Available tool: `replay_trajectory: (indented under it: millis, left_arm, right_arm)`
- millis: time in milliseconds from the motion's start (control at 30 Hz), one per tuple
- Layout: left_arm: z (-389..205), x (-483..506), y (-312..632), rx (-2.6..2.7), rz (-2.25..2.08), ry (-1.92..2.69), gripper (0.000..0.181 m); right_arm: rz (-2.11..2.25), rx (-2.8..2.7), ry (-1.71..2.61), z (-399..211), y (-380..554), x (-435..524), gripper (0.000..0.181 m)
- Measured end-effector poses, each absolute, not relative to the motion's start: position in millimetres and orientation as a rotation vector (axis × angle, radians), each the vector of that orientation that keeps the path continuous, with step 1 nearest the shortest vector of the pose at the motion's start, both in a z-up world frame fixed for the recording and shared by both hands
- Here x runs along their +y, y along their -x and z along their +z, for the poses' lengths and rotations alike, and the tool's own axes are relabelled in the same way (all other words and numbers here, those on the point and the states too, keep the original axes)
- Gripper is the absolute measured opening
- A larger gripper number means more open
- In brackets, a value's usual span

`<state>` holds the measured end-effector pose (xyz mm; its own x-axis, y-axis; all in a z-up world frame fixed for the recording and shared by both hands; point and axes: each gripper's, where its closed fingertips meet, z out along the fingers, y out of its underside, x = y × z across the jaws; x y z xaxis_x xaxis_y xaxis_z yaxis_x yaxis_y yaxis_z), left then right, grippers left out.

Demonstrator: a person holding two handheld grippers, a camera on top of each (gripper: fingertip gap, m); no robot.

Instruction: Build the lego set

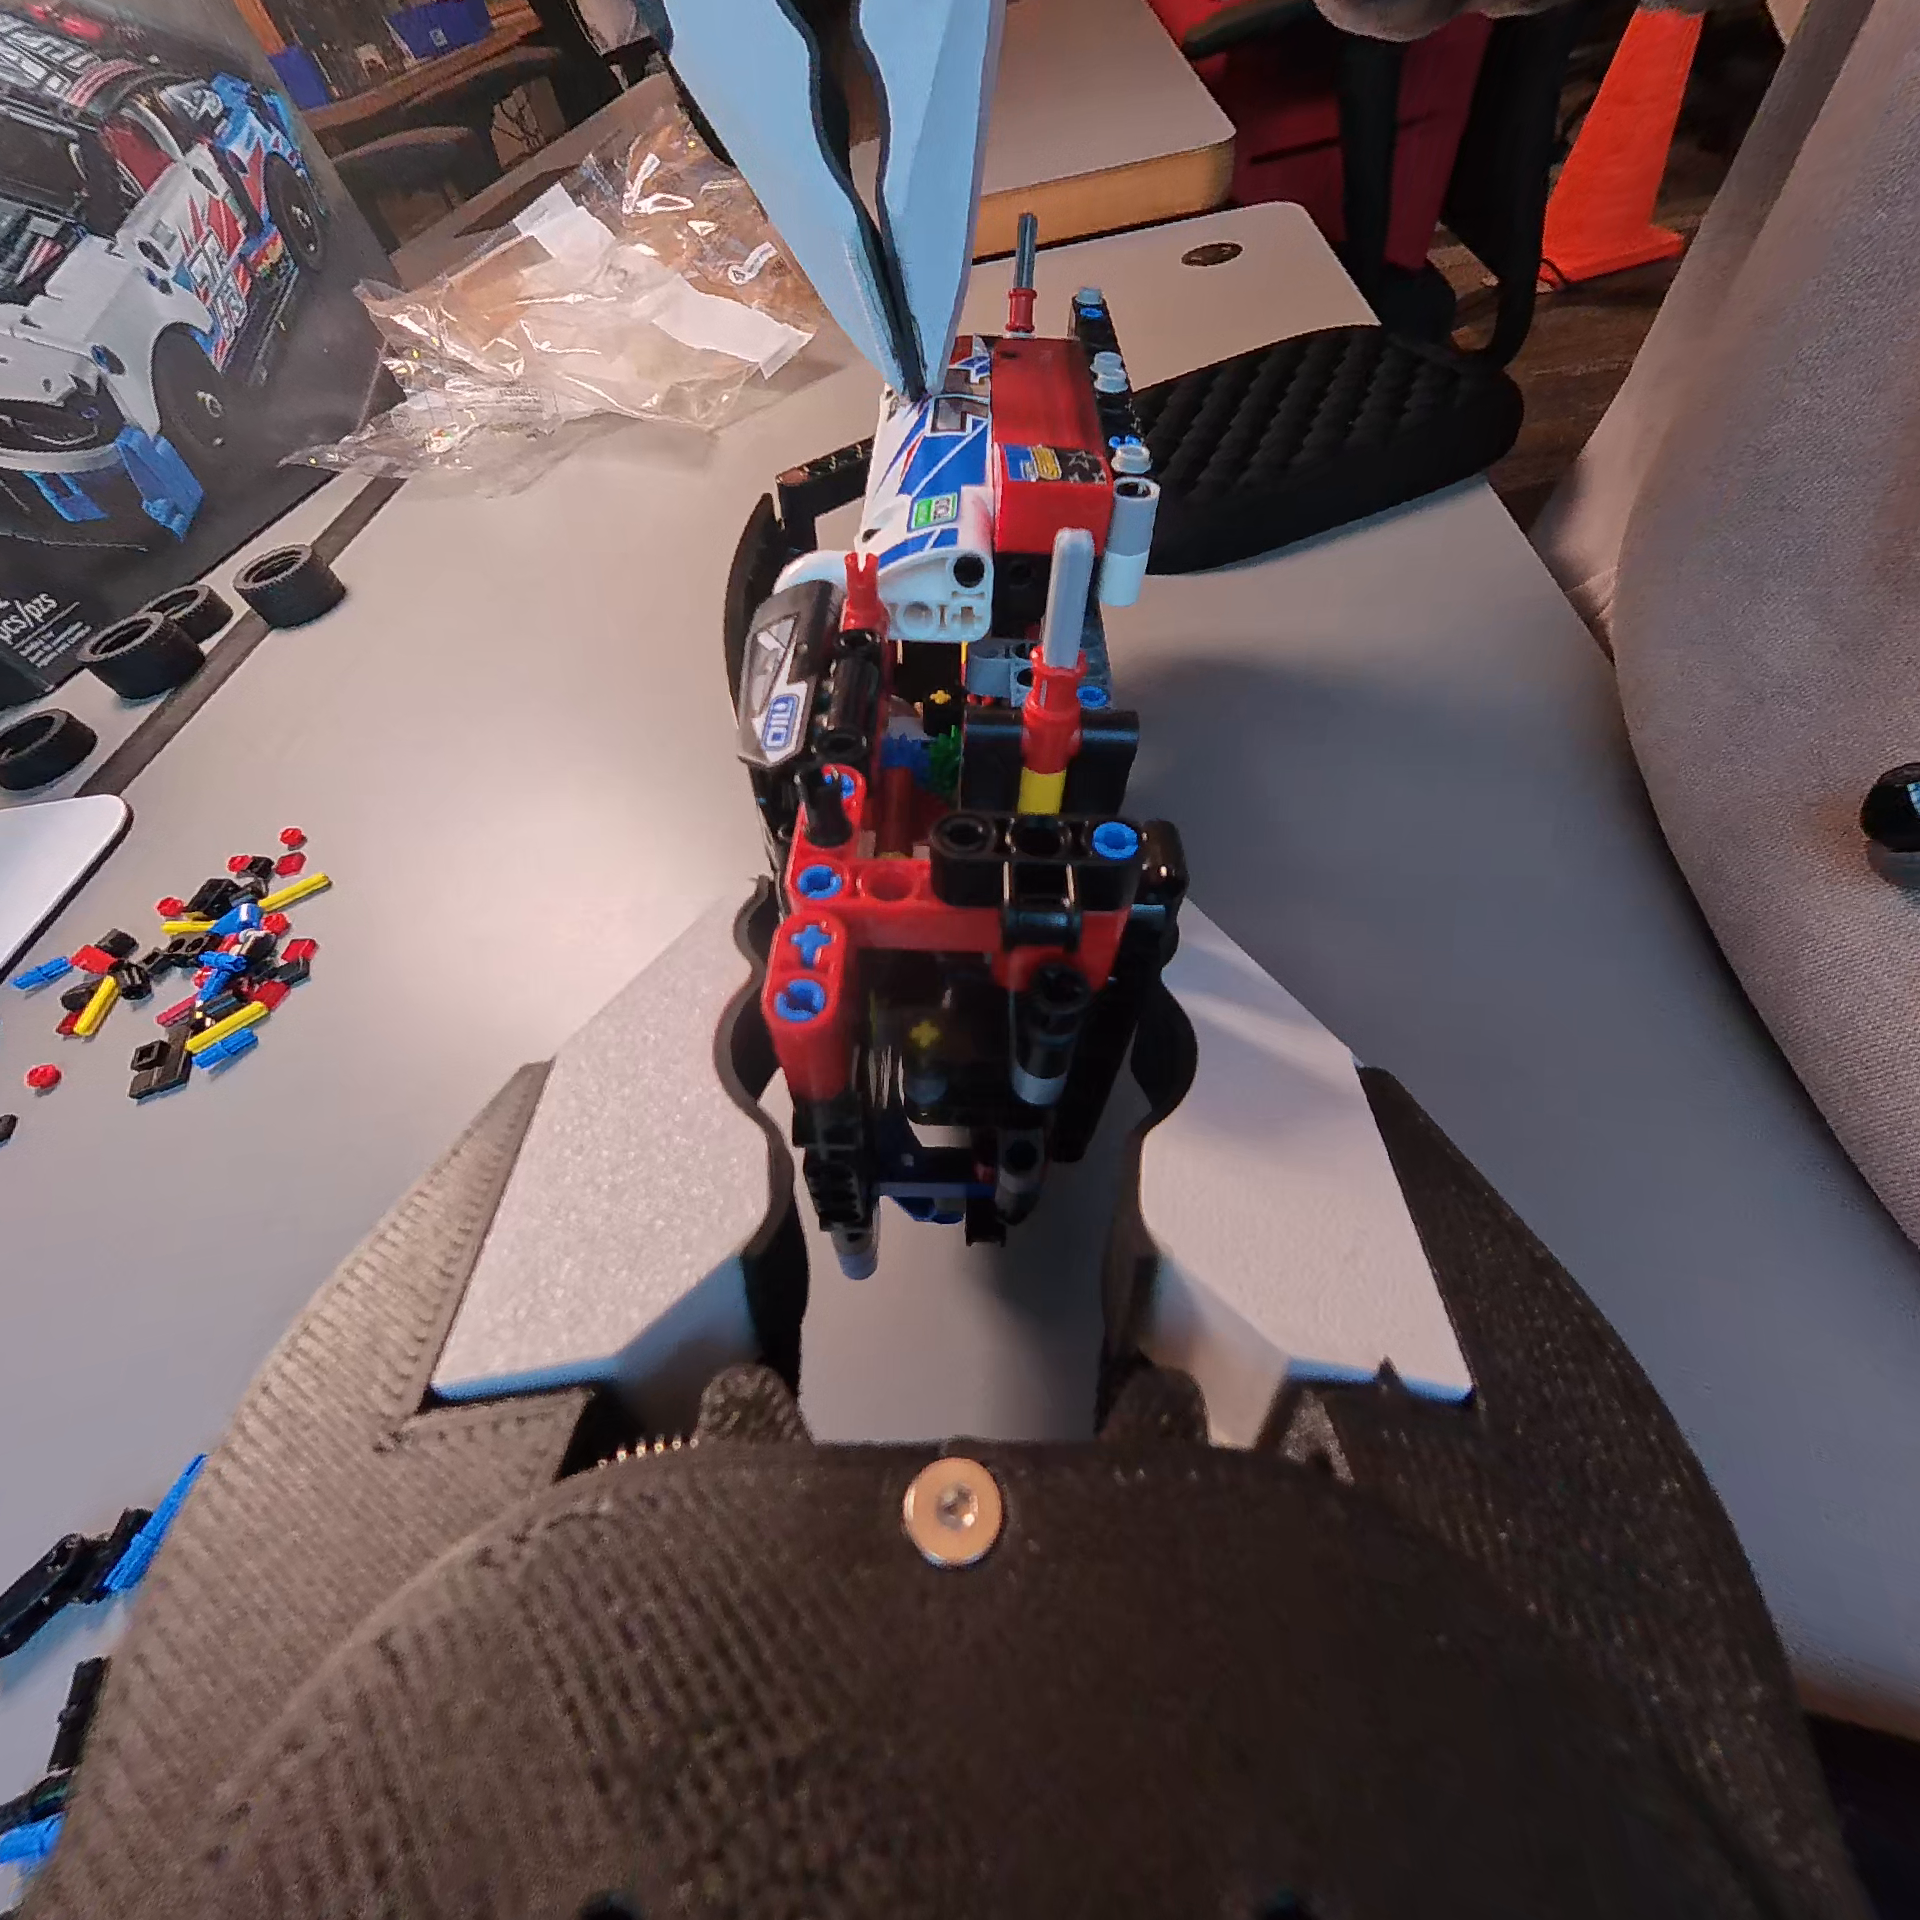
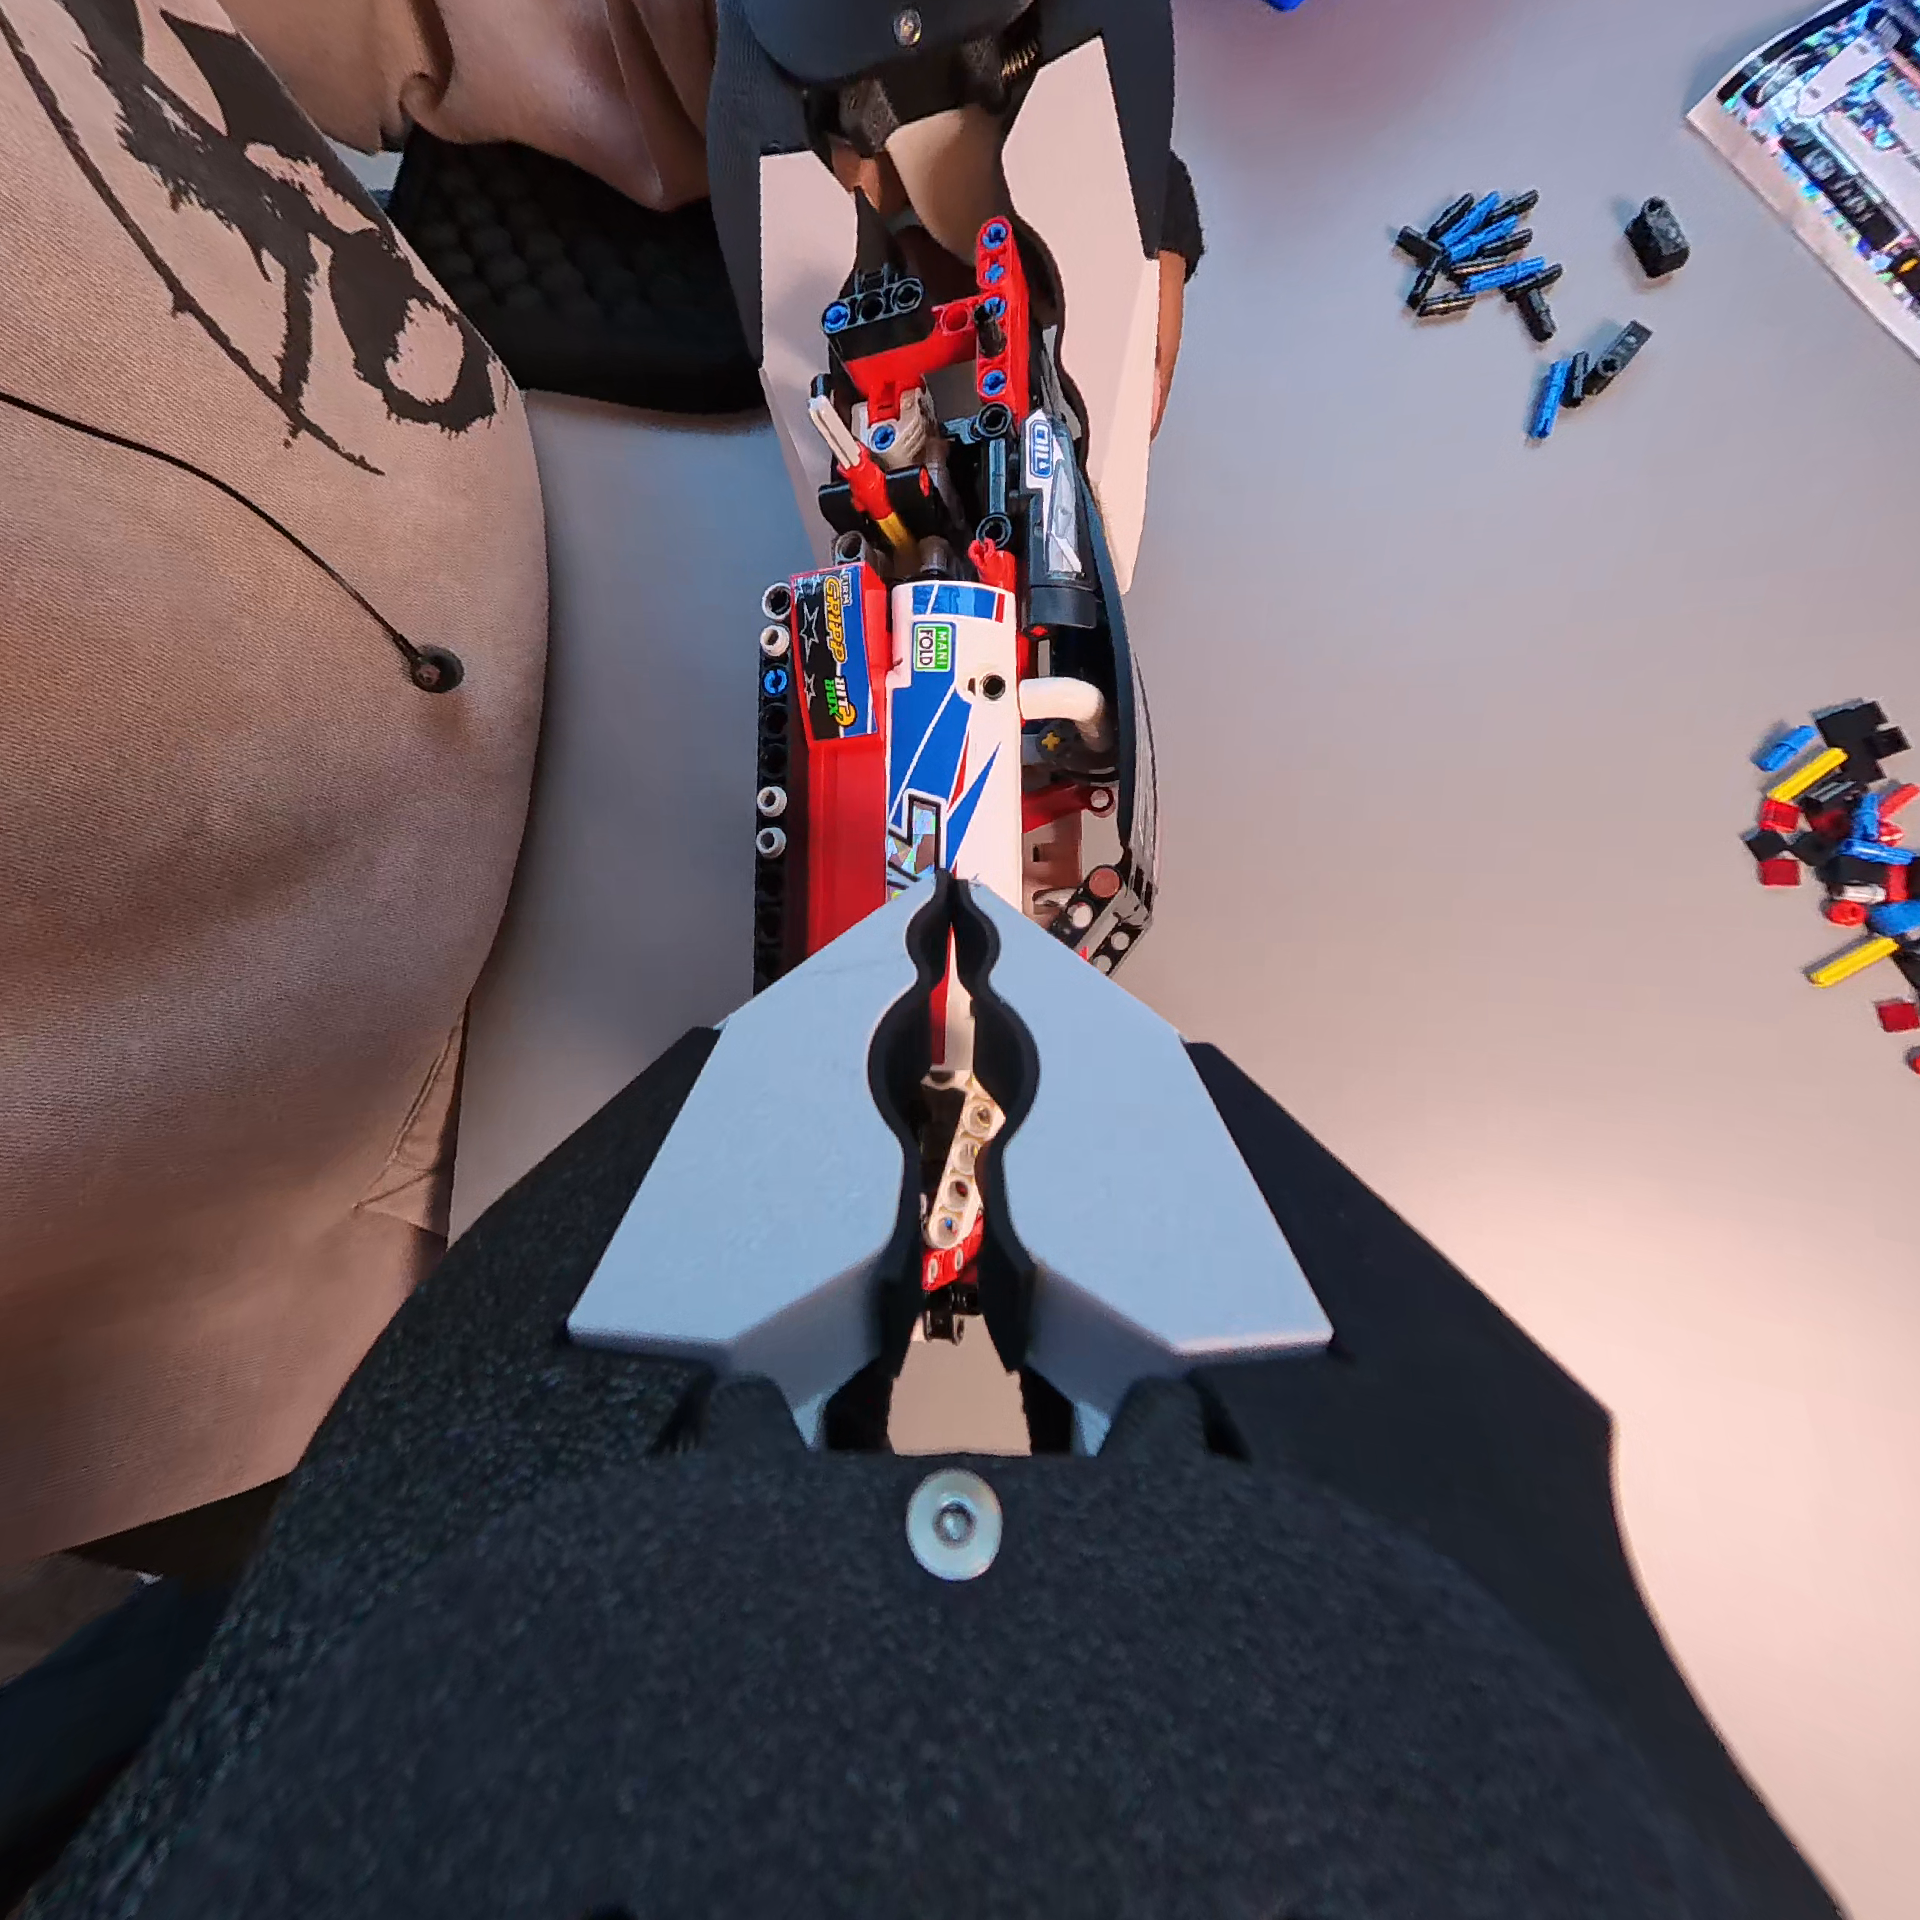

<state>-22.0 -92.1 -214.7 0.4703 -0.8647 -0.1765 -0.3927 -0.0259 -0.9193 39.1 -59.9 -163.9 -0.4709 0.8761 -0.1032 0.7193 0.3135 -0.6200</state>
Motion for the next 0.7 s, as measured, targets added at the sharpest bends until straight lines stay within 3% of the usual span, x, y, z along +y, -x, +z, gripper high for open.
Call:
replay_trajectory:
  millis: [433, 700]
  left_arm:
    - [-215, -92, 22, 1.106, -0.543, 1.629, 0.066]
    - [-214, -92, 23, 1.107, -0.541, 1.627, 0.066]
  right_arm:
    - [0.854, -2.328, 1.410, -165, -59, -53, 0.010]
    - [0.896, -2.254, 1.393, -154, -54, -52, 0.001]
